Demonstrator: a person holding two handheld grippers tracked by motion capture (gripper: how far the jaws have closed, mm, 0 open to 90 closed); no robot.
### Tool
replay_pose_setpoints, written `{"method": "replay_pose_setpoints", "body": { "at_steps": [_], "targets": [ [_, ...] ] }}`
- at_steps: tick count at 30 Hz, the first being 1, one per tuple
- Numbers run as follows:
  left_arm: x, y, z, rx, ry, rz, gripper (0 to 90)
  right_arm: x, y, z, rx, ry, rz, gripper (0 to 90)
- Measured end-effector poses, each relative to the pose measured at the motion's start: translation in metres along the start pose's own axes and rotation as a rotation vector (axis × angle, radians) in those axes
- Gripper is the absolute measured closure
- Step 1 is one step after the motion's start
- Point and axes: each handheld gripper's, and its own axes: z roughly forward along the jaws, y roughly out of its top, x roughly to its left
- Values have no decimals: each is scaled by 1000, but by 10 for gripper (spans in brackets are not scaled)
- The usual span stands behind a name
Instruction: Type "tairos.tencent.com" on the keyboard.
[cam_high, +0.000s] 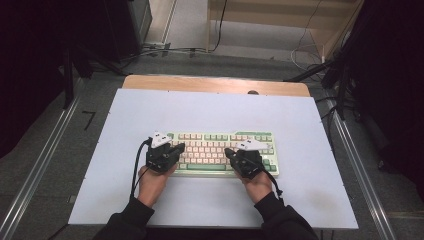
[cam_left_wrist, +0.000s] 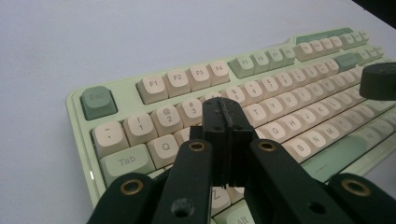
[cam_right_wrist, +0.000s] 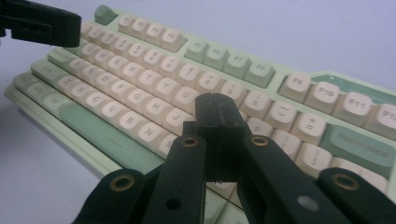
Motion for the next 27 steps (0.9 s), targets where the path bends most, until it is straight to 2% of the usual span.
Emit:
{"method": "replay_pose_setpoints", "body": {
  "at_steps": [4,17,27],
  "targets": [
    [2,0,-2,0,3,2,900,-8,-1,-4,-5,-13,7,874],
    [5,-2,-10,-16,23,6,900,-16,-3,-15,-17,-23,17,871],
    [6,-4,-17,-29,16,6,841,-25,-8,-23,-19,-37,33,775]
  ]
}}
